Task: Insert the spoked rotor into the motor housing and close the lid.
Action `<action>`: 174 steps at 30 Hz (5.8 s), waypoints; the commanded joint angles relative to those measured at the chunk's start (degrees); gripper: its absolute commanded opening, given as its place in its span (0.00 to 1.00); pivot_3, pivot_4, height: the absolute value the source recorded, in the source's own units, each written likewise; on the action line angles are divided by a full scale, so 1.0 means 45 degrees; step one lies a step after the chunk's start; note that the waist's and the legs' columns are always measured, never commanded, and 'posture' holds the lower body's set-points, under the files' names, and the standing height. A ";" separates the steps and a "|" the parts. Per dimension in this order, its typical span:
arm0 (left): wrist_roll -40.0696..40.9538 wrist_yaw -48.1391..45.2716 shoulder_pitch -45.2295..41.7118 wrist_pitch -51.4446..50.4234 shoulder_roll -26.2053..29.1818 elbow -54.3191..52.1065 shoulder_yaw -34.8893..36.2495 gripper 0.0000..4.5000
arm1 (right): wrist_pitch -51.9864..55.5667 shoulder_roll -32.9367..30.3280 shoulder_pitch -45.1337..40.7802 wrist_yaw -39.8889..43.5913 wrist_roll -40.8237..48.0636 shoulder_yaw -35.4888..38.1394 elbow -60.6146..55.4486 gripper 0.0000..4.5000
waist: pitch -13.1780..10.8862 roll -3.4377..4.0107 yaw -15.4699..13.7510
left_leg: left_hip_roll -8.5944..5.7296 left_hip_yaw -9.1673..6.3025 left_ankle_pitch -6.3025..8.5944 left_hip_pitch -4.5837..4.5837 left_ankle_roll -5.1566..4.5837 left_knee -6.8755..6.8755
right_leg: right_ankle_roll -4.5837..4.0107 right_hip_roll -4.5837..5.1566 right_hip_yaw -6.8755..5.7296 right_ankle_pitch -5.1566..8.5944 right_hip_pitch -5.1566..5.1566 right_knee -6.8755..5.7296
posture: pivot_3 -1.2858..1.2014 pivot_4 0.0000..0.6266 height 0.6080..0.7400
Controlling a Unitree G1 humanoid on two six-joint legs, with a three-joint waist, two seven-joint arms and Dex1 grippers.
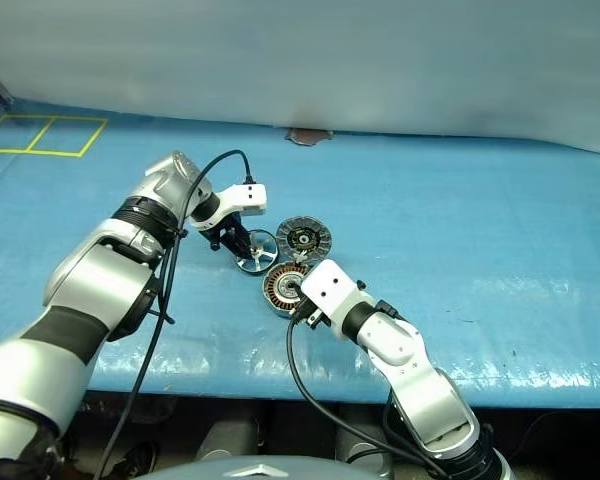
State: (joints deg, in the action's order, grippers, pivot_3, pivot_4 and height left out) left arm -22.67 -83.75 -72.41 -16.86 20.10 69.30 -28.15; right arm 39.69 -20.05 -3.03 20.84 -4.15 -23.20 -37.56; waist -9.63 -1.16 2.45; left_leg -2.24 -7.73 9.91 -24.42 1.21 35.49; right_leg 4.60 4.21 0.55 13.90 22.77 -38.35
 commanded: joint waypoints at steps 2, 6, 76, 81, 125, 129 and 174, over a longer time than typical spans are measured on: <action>-0.0343 0.0158 -0.0013 0.0375 0.0244 -0.0275 -0.0198 0.41 | -0.0029 0.0029 -0.0045 -0.0059 -0.0031 0.0179 -0.0602 0.41 | 0.0000 0.0000 -0.0016 | 0.0000 -0.0001 0.0000 0.0000 0.0000 0.0004 | 0.0000 0.0000 0.0000 0.0000 0.0000 -0.0005 | 0.52 0.24 1.00; -0.0501 0.0434 0.0156 0.0539 0.0195 -0.0257 -0.0202 0.41 | -0.0019 0.0016 -0.0103 -0.0027 -0.0026 0.0180 -0.0618 0.41 | 0.0000 0.0000 -0.0039 | -0.0002 -0.0003 0.0000 0.0000 0.0000 0.0011 | 0.0000 0.0000 0.0000 0.0000 -0.0002 -0.0009 | 0.52 0.24 1.00; 0.7433 -0.1944 0.0233 0.1077 0.3312 -0.5005 -0.3190 0.01 | 0.0278 -0.0553 0.1928 0.0145 0.0540 0.1125 -0.1632 0.41 | -0.0016 0.0013 -0.0058 | -0.0007 -0.0013 -0.0002 -0.0024 -0.0004 0.0058 | -0.0014 0.0011 0.0005 0.0008 0.0020 -0.0070 | 0.52 0.24 1.00; 0.8528 -0.1944 -0.0037 0.0626 0.3346 -0.5331 -0.4150 0.01 | 0.0299 -0.0567 0.2045 0.0079 0.0536 0.1115 -0.1674 0.41 | -0.0019 0.0013 -0.0079 | -0.0007 -0.0014 -0.0002 -0.0028 -0.0005 0.0062 | -0.0016 0.0011 0.0003 0.0010 0.0020 -0.0070 | 0.52 0.24 1.00; 0.7886 -0.1944 0.0015 0.1202 0.0826 -0.2961 -0.4776 0.01 | -0.4632 -0.0541 0.4524 0.2451 0.4006 0.2156 0.0804 0.41 | -0.0032 0.0015 -0.0083 | -0.0012 -0.0012 0.0001 -0.0036 -0.0013 0.0072 | -0.0027 0.0016 0.0004 0.0017 0.0021 -0.0067 | 0.52 0.24 1.00; 0.7772 -0.1944 -0.0040 0.1253 0.0830 -0.2875 -0.4853 0.01 | -0.4926 -0.0616 0.4594 0.2423 0.3700 0.2054 0.1227 0.41 | -0.0033 0.0015 -0.0100 | -0.0012 -0.0011 0.0001 -0.0036 -0.0013 0.0074 | -0.0048 0.0017 0.0004 0.0029 0.0020 -0.0067 | 0.52 0.24 1.00; 0.8354 -0.1944 -0.0301 0.1179 0.1177 -0.3196 -0.5773 0.01 | -0.5293 -0.0373 0.4331 0.1617 0.2662 0.2046 0.2253 0.41 | -0.0038 0.0015 -0.0091 | -0.0014 -0.0012 0.0001 -0.0036 -0.0015 0.0073 | -0.0056 0.0018 0.0003 0.0034 0.0020 -0.0067 | 0.52 0.24 1.00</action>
State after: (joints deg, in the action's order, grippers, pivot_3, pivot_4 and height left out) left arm 13.79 -92.40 -72.11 -11.21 24.92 56.18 -54.28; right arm 16.68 -21.98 16.72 28.37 7.75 -14.23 -26.92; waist -9.81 -1.10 2.04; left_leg -2.30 -7.78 9.91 -24.58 1.15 35.82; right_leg 4.35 4.29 0.57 14.05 22.86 -38.66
